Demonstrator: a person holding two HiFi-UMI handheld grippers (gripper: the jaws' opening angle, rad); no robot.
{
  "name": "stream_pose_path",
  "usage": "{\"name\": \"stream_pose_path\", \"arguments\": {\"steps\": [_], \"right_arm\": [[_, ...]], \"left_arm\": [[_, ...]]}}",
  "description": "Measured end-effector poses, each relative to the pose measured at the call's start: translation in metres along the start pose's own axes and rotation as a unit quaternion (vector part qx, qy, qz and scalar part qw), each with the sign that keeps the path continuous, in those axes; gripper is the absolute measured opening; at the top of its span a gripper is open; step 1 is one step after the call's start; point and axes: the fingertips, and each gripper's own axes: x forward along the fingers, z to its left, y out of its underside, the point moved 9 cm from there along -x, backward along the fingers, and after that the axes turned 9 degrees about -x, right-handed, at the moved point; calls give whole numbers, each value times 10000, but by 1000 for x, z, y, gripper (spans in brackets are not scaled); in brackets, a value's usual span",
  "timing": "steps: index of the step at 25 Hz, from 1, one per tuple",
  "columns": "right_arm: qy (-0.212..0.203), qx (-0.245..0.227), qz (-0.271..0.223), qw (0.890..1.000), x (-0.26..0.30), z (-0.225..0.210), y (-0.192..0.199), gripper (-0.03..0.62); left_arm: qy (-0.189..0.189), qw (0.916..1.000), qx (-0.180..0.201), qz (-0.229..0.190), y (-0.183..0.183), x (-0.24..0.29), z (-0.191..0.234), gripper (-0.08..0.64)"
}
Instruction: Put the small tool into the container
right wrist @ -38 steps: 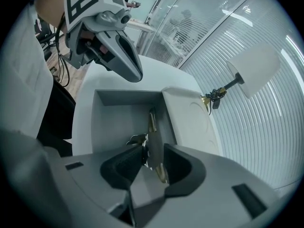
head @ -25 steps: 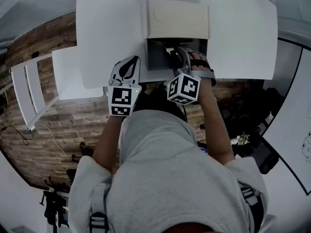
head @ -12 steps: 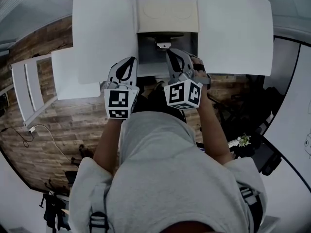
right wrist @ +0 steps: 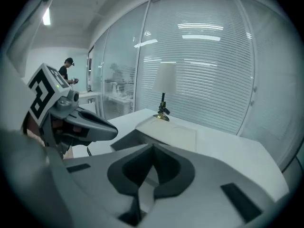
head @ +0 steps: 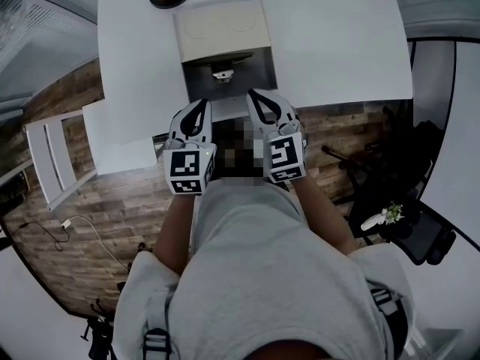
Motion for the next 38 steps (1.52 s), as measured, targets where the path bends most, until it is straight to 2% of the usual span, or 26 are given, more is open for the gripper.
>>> {"name": "stream_pose_path", "arguments": {"steps": [8, 12, 15, 22, 27, 30, 38], "right_arm": [[326, 394, -541, 9972, -42, -17, 2, 25], [481, 398, -921, 9938, -60, -23, -9, 25], [602, 372, -1274, 9893, -68, -28, -15, 25], [853, 239, -1913, 9775, -93, -42, -43, 25], [995, 132, -2428, 9649, -107, -56, -64, 25], [1055, 53, -2659, 9582, -120, -57, -75, 25], [875, 163, -2607, 9613, -118, -52, -86, 25]], "left_arm": [[-44, 9992, 178, -355, -22, -14, -42, 23], [-193, 9972, 166, -706, -35, -28, -57, 23], [-206, 9948, 330, -942, -43, -32, -65, 23], [-215, 9839, 542, -1691, -83, -52, -82, 23], [-312, 9731, 655, -2185, -107, -69, -84, 23], [-367, 9706, 786, -2244, -110, -82, -89, 23], [-486, 9694, 649, -2316, -112, -94, -83, 23]]}}
